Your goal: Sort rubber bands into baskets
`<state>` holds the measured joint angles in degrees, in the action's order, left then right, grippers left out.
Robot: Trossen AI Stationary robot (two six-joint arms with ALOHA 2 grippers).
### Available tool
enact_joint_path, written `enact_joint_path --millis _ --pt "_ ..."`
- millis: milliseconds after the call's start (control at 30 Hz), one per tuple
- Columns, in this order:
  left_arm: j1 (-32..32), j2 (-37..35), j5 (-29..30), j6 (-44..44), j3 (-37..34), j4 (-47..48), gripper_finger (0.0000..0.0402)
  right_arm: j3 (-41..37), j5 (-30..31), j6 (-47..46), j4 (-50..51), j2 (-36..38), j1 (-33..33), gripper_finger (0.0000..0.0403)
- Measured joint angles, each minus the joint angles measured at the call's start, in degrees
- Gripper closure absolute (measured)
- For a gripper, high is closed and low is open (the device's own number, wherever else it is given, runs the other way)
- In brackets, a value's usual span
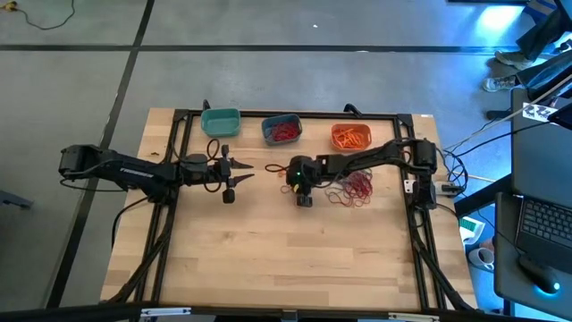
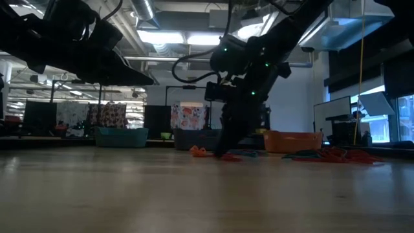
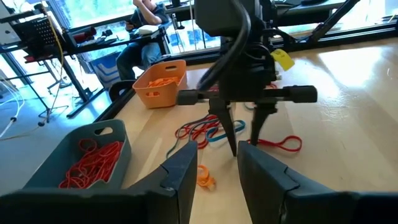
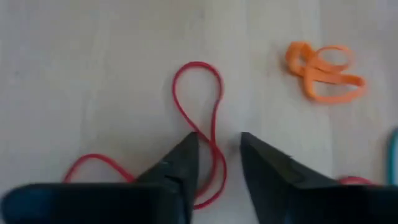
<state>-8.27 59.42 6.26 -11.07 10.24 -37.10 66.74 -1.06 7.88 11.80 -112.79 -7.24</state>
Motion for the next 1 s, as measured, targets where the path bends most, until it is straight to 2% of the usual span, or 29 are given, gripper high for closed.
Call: enact_joint_path --millis 133,200,367,533,733,1000 --pt "0.0 0.0 0.0 0.0 0.0 0.0 0.0288 0.0 0.1 1.5 0.5 0.0 -0.2 0.0377" --pt "0.0 0.0 0.0 0.0 0.0 0.0 0.0288 0.0 2.0 3.0 0.6 0.0 -0.2 0.0395" --pt "0.0 0.0 0.3 -1.2 0.0 0.0 0.0288 -0.1 13.9 6.0 -2.0 -0.2 1.1 0.0384" --pt "0.0 0.0 0.3 -1.6 0.0 0.0 0.0288 0.2 25.8 7.7 -4.4 0.0 2.6 0.0399" --pt "0.0 0.0 0.3 -1.5 0.0 0.0 0.0288 3.2 32.2 8.0 -4.2 0.0 2.7 0.0392" --pt "0.0 0.0 0.4 -2.6 0.0 0.0 0.0288 9.9 38.4 15.6 -3.5 0.0 2.6 0.0401"
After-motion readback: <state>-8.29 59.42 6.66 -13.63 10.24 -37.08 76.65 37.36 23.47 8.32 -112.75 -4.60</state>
